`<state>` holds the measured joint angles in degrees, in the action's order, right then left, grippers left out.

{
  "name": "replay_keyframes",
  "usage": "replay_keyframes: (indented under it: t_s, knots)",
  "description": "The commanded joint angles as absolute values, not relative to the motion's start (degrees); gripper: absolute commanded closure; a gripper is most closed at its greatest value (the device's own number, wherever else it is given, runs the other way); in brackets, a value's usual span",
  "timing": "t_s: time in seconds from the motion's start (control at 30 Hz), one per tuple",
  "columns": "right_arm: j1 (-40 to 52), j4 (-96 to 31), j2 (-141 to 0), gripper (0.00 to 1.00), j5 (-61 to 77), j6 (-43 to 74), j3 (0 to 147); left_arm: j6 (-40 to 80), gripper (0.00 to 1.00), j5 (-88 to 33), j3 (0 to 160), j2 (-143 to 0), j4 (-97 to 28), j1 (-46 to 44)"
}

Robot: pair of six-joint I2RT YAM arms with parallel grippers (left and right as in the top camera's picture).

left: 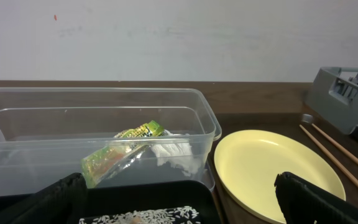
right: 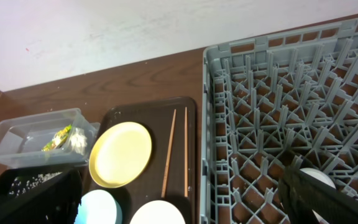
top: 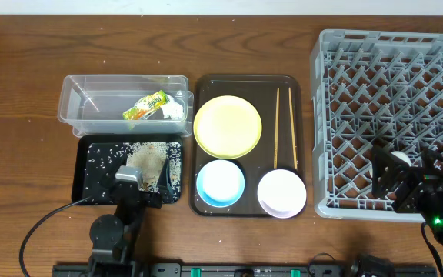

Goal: Sort waste into correct bins and load items into the dishwasher rack
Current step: 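Release the white cup upright in the rack and lift the right gripper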

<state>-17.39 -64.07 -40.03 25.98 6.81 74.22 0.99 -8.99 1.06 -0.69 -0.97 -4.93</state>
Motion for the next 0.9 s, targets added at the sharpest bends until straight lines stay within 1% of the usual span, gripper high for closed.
replay_keyframes:
  t_s: [0.0,0.17,0.37,0.67,0.73,0.87]
  knots:
    - [-17.6,-63.8,-40.1,0.01,26.9,6.8,74.4,0.0,0.01,-9.9,0.2,-0.2,-3.0,-4.7]
    - [-17.6,-64.0,-40.1,0.01,29.6,7.2,74.4,0.0,0.01,-9.9,0.2,-0.2,-3.0,-4.7]
    - [-17.5,-63.2,-40.1,0.01,32.5,12.8,74.4,0.0,0.01,-9.9,0.2,-0.2,-3.0,-4.7]
    - [-13.5,-63.4,-40.6,0.01,34.0,9.0,74.4,0.0,0.01,-9.9,0.2,-0.2,-3.0,-4.7]
    - [-12.2,-64.9,-41.0,0.01,33.5,7.5,74.4,0.0,0.01,-9.9,0.2,-0.2,-3.0,-4.7]
    - [-10.0,-69.6,-42.1,0.01,25.6,6.6,74.4,0.0,0.01,-9.9,0.2,-0.2,-3.0,-4.7]
